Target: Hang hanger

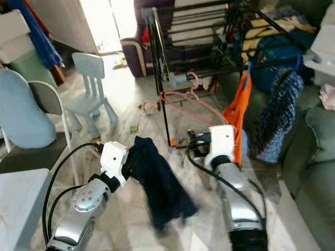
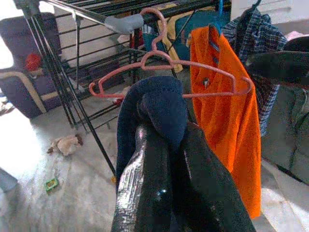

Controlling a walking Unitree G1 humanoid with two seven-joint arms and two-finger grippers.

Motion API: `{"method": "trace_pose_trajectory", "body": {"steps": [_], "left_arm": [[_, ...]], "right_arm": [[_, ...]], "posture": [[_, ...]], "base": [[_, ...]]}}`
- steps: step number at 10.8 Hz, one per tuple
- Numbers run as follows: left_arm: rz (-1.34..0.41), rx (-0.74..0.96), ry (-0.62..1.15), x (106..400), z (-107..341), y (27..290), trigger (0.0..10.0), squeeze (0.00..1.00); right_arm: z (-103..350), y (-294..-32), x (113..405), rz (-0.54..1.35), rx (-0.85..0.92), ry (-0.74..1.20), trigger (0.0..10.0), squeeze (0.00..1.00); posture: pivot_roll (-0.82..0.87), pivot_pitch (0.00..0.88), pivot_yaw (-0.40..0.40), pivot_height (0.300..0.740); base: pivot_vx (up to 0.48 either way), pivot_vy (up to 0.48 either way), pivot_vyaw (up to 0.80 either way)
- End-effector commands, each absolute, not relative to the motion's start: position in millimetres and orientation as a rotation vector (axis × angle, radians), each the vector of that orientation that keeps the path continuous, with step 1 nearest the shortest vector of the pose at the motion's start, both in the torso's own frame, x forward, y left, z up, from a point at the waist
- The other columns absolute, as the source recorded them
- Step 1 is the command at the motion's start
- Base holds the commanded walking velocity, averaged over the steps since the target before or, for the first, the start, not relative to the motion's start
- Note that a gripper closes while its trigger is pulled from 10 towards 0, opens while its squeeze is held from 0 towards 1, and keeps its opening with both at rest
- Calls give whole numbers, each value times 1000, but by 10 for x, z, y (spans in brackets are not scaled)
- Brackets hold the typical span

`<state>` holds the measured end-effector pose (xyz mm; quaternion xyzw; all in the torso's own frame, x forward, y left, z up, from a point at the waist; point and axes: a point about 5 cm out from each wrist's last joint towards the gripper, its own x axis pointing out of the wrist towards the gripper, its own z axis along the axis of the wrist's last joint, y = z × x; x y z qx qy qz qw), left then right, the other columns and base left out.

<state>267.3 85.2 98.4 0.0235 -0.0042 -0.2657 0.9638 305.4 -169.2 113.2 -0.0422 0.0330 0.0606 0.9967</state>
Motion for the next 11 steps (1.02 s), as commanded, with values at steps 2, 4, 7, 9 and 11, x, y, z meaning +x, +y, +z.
{"method": "trace_pose_trajectory", "body": {"steps": [2,4,7,9,11], "left_arm": [[-535,35,-38,2677,1053,894,10000,0],[-538,16,-40,2676,1055,891,10000,0],[-542,9,-46,2683,1062,873,10000,0],[-544,9,-42,2679,1051,874,10000,0],[-542,5,-45,2691,1055,866,10000,0]], "right_arm": [[1194,-1740,3085,75,-137,49,10000,0],[1157,-1803,3065,40,-135,75,10000,0],[1178,-1782,3103,57,-135,72,10000,0],[1183,-1753,3106,74,-134,71,10000,0],[1183,-1752,3113,89,-130,74,10000,0]], "posture": [[-158,0,102,740],[-161,0,98,740],[-163,0,90,740],[-164,0,87,740],[-167,0,84,740]], "base": [[0,0,0],[133,0,0],[325,0,-633],[394,0,-316],[381,0,0]]}}
